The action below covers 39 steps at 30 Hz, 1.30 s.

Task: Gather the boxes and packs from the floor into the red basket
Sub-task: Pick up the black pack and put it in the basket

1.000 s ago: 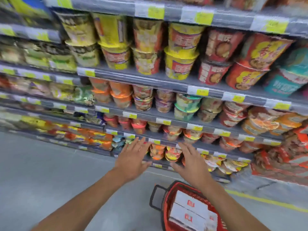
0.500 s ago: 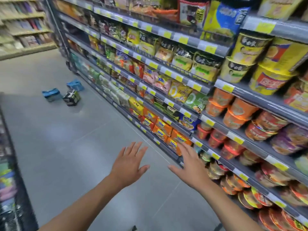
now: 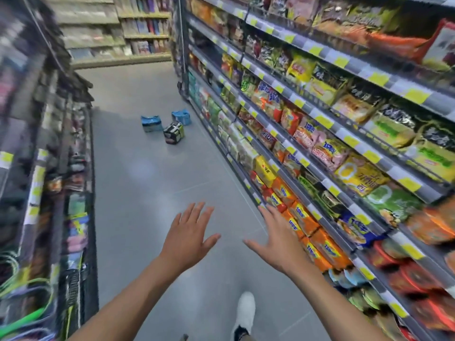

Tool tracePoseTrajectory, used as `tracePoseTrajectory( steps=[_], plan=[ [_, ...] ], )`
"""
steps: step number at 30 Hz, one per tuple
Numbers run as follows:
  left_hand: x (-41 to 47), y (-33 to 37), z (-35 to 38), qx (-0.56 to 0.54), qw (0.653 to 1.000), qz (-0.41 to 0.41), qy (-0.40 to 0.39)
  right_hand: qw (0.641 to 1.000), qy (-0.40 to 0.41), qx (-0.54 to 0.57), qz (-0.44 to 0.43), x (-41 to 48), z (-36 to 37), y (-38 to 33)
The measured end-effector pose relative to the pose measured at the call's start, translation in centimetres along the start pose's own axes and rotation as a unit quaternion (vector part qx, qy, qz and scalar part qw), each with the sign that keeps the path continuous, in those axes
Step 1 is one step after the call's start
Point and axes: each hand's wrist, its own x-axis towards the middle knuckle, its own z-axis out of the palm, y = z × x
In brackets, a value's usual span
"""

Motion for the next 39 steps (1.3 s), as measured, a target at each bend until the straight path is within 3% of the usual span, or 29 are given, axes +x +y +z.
tracePoseTrajectory(
  steps=[14, 22, 28, 39],
  plan=[
    [19.3, -8.1, -2.5, -0.005, 0.989, -0.146, 0.026, 0.992, -0.067, 0.025, -0.1, 27.8, -0.2, -0.7],
    [26.4, -16.8, -3.2, -0.016, 0.972, -0.231, 0.038, 0.981, -0.112, 0.022, -0.157, 42.5, 1.5, -6.2],
    [34.2, -26.1, -5.2, -0.021, 0.967, -0.248, 0.051, 0.978, -0.123, 0.01, -0.169, 54.0, 3.5, -12.2],
    [51.3, -40.8, -9.7, -0.001, 0.98, -0.193, 0.04, 0.987, -0.11, 0.023, -0.113, 71.5, 5.7, -18.6]
  ],
)
